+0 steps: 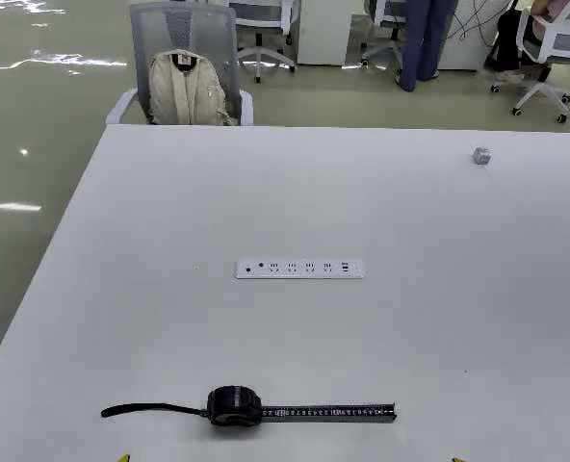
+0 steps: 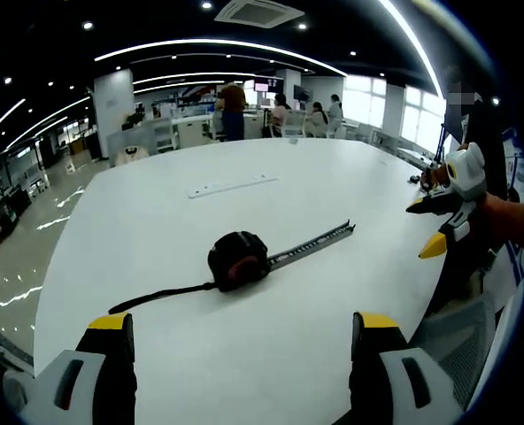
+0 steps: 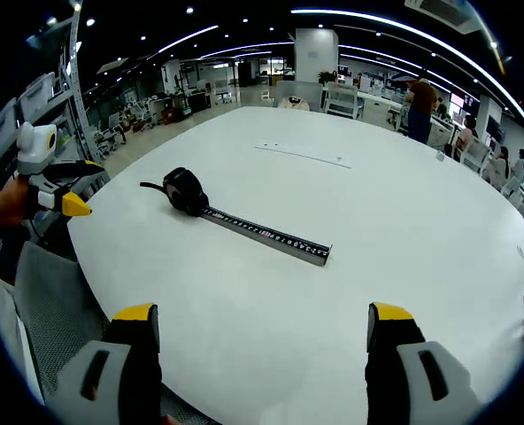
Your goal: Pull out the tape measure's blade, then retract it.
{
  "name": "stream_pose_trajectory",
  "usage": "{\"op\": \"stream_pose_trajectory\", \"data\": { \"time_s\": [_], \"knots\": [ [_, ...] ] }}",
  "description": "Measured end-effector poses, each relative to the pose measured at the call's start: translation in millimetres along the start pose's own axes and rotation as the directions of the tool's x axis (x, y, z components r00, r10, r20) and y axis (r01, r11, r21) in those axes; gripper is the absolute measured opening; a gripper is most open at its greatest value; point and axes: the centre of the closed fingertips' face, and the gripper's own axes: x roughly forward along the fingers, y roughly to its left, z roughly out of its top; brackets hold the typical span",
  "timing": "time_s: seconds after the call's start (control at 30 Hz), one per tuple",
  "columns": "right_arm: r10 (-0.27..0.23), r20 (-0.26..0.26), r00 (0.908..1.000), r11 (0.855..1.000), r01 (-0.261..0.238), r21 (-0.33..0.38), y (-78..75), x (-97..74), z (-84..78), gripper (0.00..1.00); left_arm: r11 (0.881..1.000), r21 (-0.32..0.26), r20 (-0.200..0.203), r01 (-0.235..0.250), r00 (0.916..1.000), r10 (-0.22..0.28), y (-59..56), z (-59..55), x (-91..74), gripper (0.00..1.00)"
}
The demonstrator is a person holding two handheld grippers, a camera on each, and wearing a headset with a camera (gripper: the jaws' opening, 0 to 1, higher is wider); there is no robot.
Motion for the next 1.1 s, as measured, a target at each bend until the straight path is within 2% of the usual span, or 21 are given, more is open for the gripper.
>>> {"op": "stream_pose_trajectory", "data": {
  "time_s": [0.27, 0.63, 0.8, 1.07, 1.1],
  "knots": [
    [-0.003, -0.001, 1.0, 1.0, 0.003, -0.003, 5.4, -11.4, 0.7, 1.0, 0.999, -0.014, -0.001, -0.029, 0.9996, 0.029, -1.7, 1.2, -11.6, 1.0],
    [-0.005, 0.002, 1.0, 1.0, 0.005, -0.004, 7.1, -20.5, -6.0, 1.0, 0.997, -0.038, -0.009, -0.068, 0.9977, 0.068, -2.5, -1.0, -24.1, 1.0],
    [0.0, 0.002, 1.0, 1.0, 0.0, -0.007, 8.8, -21.6, -9.9, 1.0, 0.993, -0.055, -0.028, -0.1, 0.9947, 0.099, -5.0, -6.0, -26.3, 1.0],
    [0.002, 0.004, 1.0, 1.0, -0.002, -0.014, 10.1, -22.4, -10.9, 0.99, 0.993, -0.066, -0.036, -0.102, 0.9944, 0.099, -9.4, -8.4, -25.8, 0.97],
    [0.008, -0.001, 1.0, 1.0, -0.008, -0.016, 11.4, -21.3, -13.7, 0.99, 0.99, -0.072, -0.042, -0.117, 0.9925, 0.114, -15.8, -6.5, -23.1, 0.96]
  ]
}}
